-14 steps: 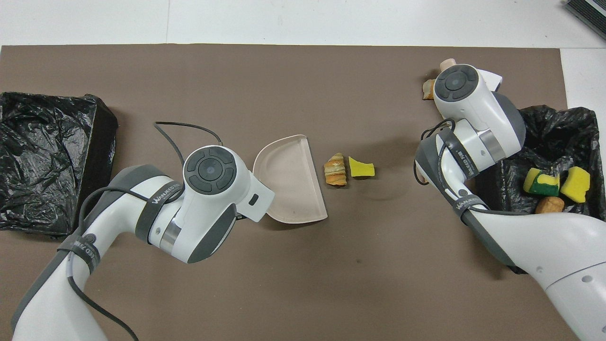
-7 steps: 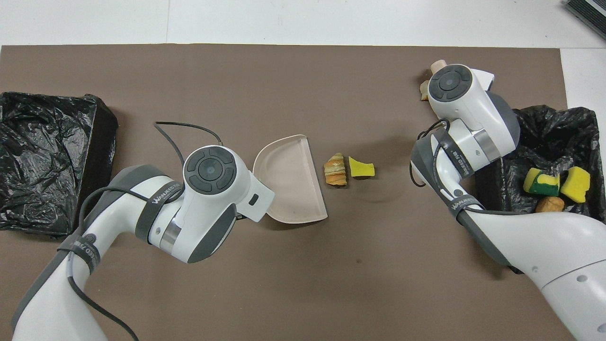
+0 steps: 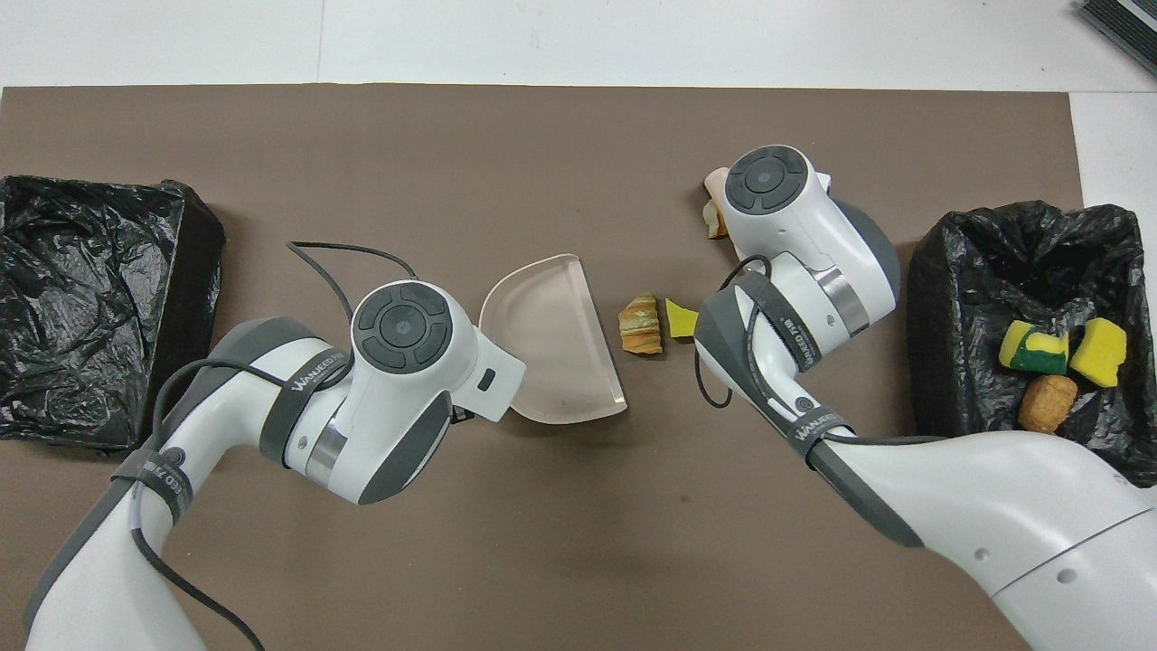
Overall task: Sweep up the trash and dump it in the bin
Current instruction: 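Sweep the bread and sponge into the dustpan with the right gripper's brush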
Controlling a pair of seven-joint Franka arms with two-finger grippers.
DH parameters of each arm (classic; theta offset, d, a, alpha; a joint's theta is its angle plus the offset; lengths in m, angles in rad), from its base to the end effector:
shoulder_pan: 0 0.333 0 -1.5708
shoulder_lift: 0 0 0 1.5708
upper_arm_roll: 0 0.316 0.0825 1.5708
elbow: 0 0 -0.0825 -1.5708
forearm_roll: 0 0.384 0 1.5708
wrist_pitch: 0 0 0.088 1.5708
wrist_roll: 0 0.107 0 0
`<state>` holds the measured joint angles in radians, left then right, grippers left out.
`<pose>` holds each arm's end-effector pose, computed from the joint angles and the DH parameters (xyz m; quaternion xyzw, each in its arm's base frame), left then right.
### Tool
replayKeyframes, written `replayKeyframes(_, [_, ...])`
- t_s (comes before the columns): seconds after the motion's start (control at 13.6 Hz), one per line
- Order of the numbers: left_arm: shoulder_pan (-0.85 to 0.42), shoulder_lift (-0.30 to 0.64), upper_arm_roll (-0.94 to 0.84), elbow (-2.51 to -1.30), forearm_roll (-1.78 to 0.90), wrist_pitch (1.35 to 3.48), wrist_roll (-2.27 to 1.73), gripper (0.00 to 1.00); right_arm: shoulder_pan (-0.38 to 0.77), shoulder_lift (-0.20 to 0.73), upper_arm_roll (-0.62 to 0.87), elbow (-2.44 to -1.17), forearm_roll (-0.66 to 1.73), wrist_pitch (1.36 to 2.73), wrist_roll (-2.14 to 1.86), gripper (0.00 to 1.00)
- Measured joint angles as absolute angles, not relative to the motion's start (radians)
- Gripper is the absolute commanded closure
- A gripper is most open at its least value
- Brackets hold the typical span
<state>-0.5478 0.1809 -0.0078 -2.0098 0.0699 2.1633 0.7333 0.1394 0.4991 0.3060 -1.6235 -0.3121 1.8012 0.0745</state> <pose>0.4973 -0.3054 0.3638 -0.7870 0.6162 0.0161 0.0267 0.6023 0.2349 0.3231 0.9593 0.2318 -0.1221 0.1057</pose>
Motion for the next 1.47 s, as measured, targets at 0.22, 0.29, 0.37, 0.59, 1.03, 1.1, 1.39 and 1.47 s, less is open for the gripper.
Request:
replayKeyframes(0.22, [-0.548,0.181,-0.007,-2.01,0.07,2.163,0.731,1.0,0.168,0.495,0.357,-1.631,-0.196,1.8,0.135,1.0])
replayKeyframes(0.29, [-0.548,0.181,-0.007,-2.01,0.07,2.162,0.731,1.0,0.177,0.495,0.379,-1.631,-0.159,1.8,0.173,1.0])
replayKeyframes(0.37, [-0.548,0.181,-0.006,-2.011,0.07,2.161,0.73,1.0,0.186,0.495,0.4,-1.631,-0.124,1.8,0.219,1.0])
replayKeyframes(0.59, [-0.548,0.181,-0.006,-2.011,0.07,2.161,0.729,1.0,0.196,0.482,0.421,-1.627,0.001,1.795,0.258,1.0])
replayKeyframes(1.03, [-0.548,0.181,-0.006,-2.011,0.07,2.161,0.729,1.0,0.014,0.328,0.418,-1.617,0.033,1.604,0.228,1.0])
replayKeyframes(1.1, [-0.548,0.181,-0.006,-2.011,0.07,2.161,0.729,1.0,-0.024,0.309,0.417,-1.618,0.033,1.583,0.224,1.0])
replayKeyframes(1.39, [-0.548,0.181,-0.006,-2.011,0.07,2.161,0.729,1.0,-0.148,0.297,0.408,-1.657,-0.031,1.572,0.222,1.0])
replayKeyframes(1.47, [-0.548,0.181,-0.006,-2.011,0.07,2.161,0.729,1.0,-0.176,0.288,0.408,-1.695,-0.05,1.598,0.222,1.0])
